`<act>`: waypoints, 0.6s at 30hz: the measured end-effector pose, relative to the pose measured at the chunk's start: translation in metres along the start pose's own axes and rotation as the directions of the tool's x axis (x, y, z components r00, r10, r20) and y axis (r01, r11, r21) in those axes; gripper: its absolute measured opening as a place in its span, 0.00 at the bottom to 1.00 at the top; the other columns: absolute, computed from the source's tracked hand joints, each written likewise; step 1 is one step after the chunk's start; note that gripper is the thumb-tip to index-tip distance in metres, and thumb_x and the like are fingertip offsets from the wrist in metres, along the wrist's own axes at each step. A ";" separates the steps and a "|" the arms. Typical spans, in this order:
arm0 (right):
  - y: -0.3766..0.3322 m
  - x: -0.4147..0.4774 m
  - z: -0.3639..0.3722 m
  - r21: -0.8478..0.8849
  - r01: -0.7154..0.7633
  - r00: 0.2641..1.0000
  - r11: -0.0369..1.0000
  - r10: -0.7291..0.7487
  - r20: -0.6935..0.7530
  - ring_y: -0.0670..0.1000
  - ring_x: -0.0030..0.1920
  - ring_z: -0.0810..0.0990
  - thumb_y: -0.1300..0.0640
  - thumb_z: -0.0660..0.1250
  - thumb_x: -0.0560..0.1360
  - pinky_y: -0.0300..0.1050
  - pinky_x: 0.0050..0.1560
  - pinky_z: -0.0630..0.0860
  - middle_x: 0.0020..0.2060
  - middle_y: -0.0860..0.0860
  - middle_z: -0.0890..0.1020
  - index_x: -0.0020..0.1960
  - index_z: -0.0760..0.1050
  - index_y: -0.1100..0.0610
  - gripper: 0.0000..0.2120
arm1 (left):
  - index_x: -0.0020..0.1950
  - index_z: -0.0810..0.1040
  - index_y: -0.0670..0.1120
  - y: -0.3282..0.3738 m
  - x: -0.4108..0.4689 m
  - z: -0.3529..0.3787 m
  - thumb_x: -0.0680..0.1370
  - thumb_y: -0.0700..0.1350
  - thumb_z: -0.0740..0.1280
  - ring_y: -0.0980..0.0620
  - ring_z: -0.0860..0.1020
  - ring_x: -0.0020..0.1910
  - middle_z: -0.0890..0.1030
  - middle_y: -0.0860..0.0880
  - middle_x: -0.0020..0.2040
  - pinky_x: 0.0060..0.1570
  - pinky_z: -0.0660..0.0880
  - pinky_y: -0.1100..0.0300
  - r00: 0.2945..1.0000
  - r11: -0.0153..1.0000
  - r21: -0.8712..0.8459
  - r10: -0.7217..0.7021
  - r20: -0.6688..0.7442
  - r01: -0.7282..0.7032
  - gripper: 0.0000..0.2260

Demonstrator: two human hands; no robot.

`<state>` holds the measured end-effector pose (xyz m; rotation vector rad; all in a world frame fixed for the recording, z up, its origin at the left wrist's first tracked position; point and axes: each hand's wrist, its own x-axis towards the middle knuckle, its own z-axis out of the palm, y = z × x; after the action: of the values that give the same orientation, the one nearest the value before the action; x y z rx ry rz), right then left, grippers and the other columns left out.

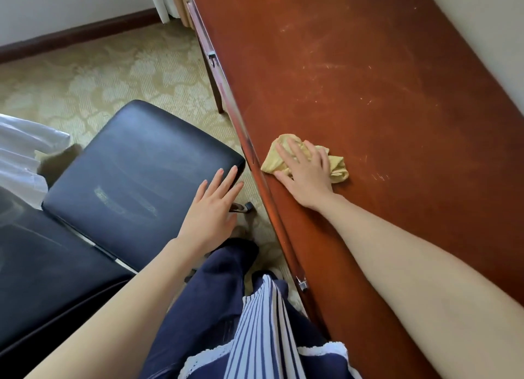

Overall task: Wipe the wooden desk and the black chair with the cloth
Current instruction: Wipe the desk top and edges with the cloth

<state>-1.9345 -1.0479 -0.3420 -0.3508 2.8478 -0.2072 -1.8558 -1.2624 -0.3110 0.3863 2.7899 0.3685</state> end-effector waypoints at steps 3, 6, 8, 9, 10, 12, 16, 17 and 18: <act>-0.018 0.009 0.003 0.078 -0.141 0.989 0.987 0.144 -0.034 0.55 0.75 0.48 0.40 0.52 0.79 0.55 0.73 0.41 0.76 0.45 0.52 0.75 0.50 0.40 0.26 | 0.77 0.57 0.48 -0.006 -0.006 -0.004 0.79 0.43 0.63 0.47 0.44 0.77 0.45 0.51 0.78 0.74 0.43 0.51 0.999 0.999 -0.021 -0.048 -0.001 0.048 0.28; -0.014 -0.006 0.004 0.042 -0.032 0.999 0.999 0.033 -0.032 0.55 0.75 0.49 0.41 0.51 0.80 0.54 0.73 0.41 0.76 0.45 0.53 0.75 0.51 0.39 0.25 | 0.77 0.57 0.48 -0.007 -0.008 -0.004 0.79 0.43 0.63 0.47 0.44 0.77 0.46 0.50 0.79 0.74 0.43 0.50 0.998 0.998 -0.020 -0.065 0.002 0.065 0.28; -0.002 -0.027 0.005 -0.015 0.122 0.992 0.992 -0.123 -0.015 0.55 0.75 0.51 0.41 0.51 0.80 0.54 0.73 0.41 0.76 0.45 0.55 0.75 0.51 0.39 0.25 | 0.77 0.56 0.48 -0.002 -0.007 -0.003 0.79 0.43 0.63 0.47 0.43 0.77 0.46 0.51 0.79 0.74 0.43 0.50 0.998 0.998 -0.029 -0.062 0.004 0.062 0.28; 0.004 -0.039 0.006 -0.037 0.189 0.982 0.981 -0.189 0.002 0.54 0.75 0.52 0.41 0.51 0.80 0.54 0.73 0.41 0.76 0.45 0.56 0.75 0.52 0.39 0.24 | 0.77 0.55 0.47 0.001 -0.006 -0.002 0.79 0.43 0.62 0.47 0.43 0.77 0.46 0.51 0.79 0.74 0.43 0.50 0.998 0.998 -0.034 -0.056 0.006 0.056 0.29; 0.009 -0.052 0.007 -0.048 0.241 0.971 0.969 -0.240 0.023 0.54 0.75 0.53 0.41 0.51 0.80 0.54 0.73 0.42 0.75 0.45 0.57 0.75 0.53 0.39 0.24 | 0.78 0.54 0.48 0.007 -0.004 0.000 0.79 0.43 0.62 0.48 0.43 0.77 0.46 0.51 0.79 0.74 0.42 0.50 0.999 0.998 -0.034 -0.046 0.010 0.046 0.29; 0.016 -0.078 0.008 -0.049 0.318 0.947 0.947 -0.314 0.072 0.54 0.74 0.54 0.42 0.52 0.79 0.55 0.73 0.42 0.75 0.45 0.59 0.75 0.55 0.40 0.24 | 0.78 0.51 0.49 0.018 0.001 0.006 0.79 0.45 0.62 0.48 0.42 0.77 0.45 0.52 0.78 0.73 0.41 0.50 0.999 0.999 -0.024 -0.024 0.027 0.025 0.31; 0.027 -0.133 0.015 0.005 0.401 0.912 0.916 -0.400 0.090 0.55 0.72 0.63 0.44 0.60 0.77 0.59 0.72 0.51 0.72 0.46 0.66 0.71 0.64 0.41 0.23 | 0.78 0.43 0.49 0.044 0.015 0.015 0.75 0.58 0.65 0.48 0.37 0.76 0.38 0.50 0.78 0.72 0.37 0.47 0.988 0.999 -0.019 0.040 0.149 -0.038 0.41; 0.031 -0.149 0.018 0.020 0.394 0.916 0.919 -0.394 0.075 0.55 0.71 0.65 0.44 0.62 0.76 0.60 0.72 0.54 0.71 0.46 0.68 0.71 0.66 0.42 0.23 | 0.78 0.41 0.49 0.052 0.020 0.017 0.73 0.63 0.66 0.47 0.36 0.76 0.37 0.48 0.78 0.72 0.37 0.45 0.979 0.997 0.009 0.071 0.194 -0.074 0.46; 0.035 -0.164 0.021 0.025 0.384 0.920 0.923 -0.385 0.077 0.55 0.70 0.66 0.44 0.62 0.75 0.60 0.71 0.55 0.71 0.46 0.68 0.70 0.67 0.42 0.23 | 0.78 0.39 0.49 0.058 0.024 0.018 0.70 0.67 0.66 0.46 0.35 0.76 0.35 0.47 0.77 0.72 0.36 0.43 0.969 0.993 0.052 0.088 0.231 -0.102 0.50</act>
<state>-1.7826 -0.9745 -0.3285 -0.8977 2.6694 -0.2745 -1.8591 -1.1974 -0.3166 0.5430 2.5684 0.2400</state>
